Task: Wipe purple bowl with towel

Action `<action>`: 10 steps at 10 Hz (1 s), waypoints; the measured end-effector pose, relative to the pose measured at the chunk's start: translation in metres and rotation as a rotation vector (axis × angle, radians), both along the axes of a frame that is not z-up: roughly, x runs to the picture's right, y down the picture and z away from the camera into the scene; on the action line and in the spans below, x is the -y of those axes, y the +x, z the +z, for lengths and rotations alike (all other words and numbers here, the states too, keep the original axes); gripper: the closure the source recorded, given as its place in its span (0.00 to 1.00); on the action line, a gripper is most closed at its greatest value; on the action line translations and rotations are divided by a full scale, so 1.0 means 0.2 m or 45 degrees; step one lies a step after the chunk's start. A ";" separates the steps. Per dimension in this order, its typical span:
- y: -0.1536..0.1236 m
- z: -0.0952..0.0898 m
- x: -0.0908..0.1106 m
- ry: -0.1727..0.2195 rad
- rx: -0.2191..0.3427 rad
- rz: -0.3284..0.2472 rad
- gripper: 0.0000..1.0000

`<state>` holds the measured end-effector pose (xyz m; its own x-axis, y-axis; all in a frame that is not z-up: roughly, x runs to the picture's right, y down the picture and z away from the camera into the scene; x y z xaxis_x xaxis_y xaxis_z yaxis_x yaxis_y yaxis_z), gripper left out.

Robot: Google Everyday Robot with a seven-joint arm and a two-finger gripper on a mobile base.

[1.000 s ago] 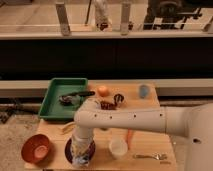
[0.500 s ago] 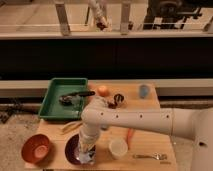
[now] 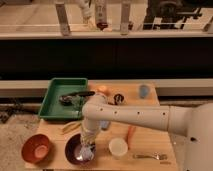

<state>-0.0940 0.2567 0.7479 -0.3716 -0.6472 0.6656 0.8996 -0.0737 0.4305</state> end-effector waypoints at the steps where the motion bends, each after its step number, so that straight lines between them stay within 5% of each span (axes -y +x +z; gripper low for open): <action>1: -0.03 0.00 0.01 0.008 0.013 -0.003 1.00; 6: -0.27 0.00 0.02 0.009 0.109 -0.084 1.00; 10: -0.28 0.00 0.01 -0.001 0.116 -0.094 1.00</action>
